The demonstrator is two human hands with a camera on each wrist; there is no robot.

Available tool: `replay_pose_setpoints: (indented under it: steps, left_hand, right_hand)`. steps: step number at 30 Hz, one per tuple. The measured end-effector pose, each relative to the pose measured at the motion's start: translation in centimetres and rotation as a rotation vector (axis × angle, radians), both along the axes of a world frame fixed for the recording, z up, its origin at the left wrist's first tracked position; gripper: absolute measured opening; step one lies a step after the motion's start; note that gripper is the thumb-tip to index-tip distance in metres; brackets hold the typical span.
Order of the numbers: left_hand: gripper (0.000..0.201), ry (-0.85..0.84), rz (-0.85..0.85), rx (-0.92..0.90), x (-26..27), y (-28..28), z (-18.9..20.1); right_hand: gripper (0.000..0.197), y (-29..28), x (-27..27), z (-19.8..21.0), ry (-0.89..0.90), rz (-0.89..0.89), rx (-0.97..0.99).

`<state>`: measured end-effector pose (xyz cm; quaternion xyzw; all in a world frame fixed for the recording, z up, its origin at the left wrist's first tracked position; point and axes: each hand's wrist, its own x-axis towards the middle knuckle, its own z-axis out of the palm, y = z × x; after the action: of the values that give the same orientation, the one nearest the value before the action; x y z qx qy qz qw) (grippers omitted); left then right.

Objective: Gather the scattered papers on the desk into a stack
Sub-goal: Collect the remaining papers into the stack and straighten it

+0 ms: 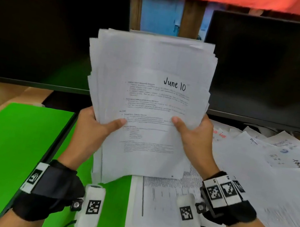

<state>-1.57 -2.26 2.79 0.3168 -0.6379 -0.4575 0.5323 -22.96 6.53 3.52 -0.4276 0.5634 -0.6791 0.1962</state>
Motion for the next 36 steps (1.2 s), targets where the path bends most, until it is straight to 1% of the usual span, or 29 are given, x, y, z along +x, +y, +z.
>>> replay_pose_setpoints:
  steps: [2,4,5,6,8,10,11,12,13,16,18,20,21,23,25,26,29,30,32,34,35,36]
  left_hand:
    - [0.034,0.093,-0.036,-0.003,0.4,0.0,0.4]
    - [0.046,0.149,-0.132,0.076,1.0,-0.1,-0.5]
    - [0.049,0.106,-0.172,0.13,1.0,0.0,-1.2]
    - [0.044,0.022,-0.181,0.173,0.7,0.1,-2.1]
    - [0.022,-0.125,-0.109,0.16,0.0,0.2,-3.2]
    - [0.022,-0.175,-0.025,0.116,-0.2,0.0,-3.2]
    - [0.022,-0.188,0.007,0.103,-0.1,-0.2,-3.0]
    - [0.023,-0.19,0.038,0.087,0.3,-0.4,-2.8]
    - [0.024,-0.178,0.059,0.076,0.7,-0.6,-2.4]
    - [0.029,-0.103,0.141,0.025,2.3,-1.1,-1.5]
    - [0.032,-0.061,0.189,-0.013,3.0,-1.4,-1.2]
    - [0.033,-0.03,0.206,-0.022,3.4,-1.8,-1.1]
    - [0.033,-0.027,0.207,-0.026,3.5,-1.8,-1.0]
    - [0.033,-0.026,0.202,-0.026,3.5,-1.8,-1.1]
    - [0.032,-0.033,0.191,-0.006,3.4,-1.7,-1.2]
    - [0.032,-0.03,0.183,0.01,3.4,-1.7,-1.3]
    - [0.031,-0.027,0.159,0.035,3.3,-1.4,-1.5]
    - [0.03,-0.029,0.152,0.028,3.3,-1.1,-1.4]
    - [0.028,-0.022,0.147,0.014,3.3,-0.7,-1.1]
    - [0.028,-0.019,0.148,0.001,3.6,-0.4,-0.7]
    - [0.029,-0.01,0.145,-0.003,3.7,-0.4,-0.7]
    - [0.03,-0.003,0.141,-0.006,3.8,-0.5,-0.6]
  right_hand:
    - [0.039,0.0,0.2,0.5,-0.024,-0.002,-0.069]
    - [0.042,-0.2,0.2,-0.1,-0.035,0.015,-0.055]
    - [0.043,-0.4,0.3,-0.8,-0.02,0.018,-0.004]
    - [0.042,-0.6,0.5,-1.6,0.008,0.016,0.055]
    - [0.042,-1.0,0.7,-2.7,0.074,0.018,0.136]
    - [0.046,-1.3,0.0,-2.8,0.14,0.075,0.178]
    - [0.049,-1.1,-0.7,-2.6,0.193,0.121,0.23]
    - [0.052,-1.0,-1.8,-2.5,0.275,0.154,0.316]
    - [0.056,-0.8,-3.1,-2.7,0.367,0.146,0.439]
    - [0.071,0.1,-7.3,-4.5,0.592,-0.06,0.89]
    - [0.086,0.7,-8.4,-5.9,0.667,-0.094,1.134]
    - [0.096,1.0,-8.1,-7.0,0.746,-0.072,1.273]
    - [0.099,1.0,-7.7,-7.4,0.781,-0.076,1.303]
    - [0.1,0.6,-7.3,-8.1,0.785,-0.088,1.322]
    - [0.094,0.2,-7.4,-8.4,0.735,-0.061,1.304]
    - [0.086,0.0,-7.6,-8.3,0.697,-0.049,1.292]
    - [0.044,0.0,-8.3,-7.4,0.562,-0.09,1.143]
    - [0.037,0.3,-8.7,-6.5,0.558,-0.1,1.083]
    - [0.03,1.2,-10.5,-3.6,0.651,-0.112,0.974]
    - [0.014,2.4,-12.9,0.5,0.739,-0.077,0.882]
    - [0.008,3.0,-14.1,2.8,0.787,-0.041,0.863]
    - [0.008,3.4,-15.2,4.8,0.842,-0.005,0.885]
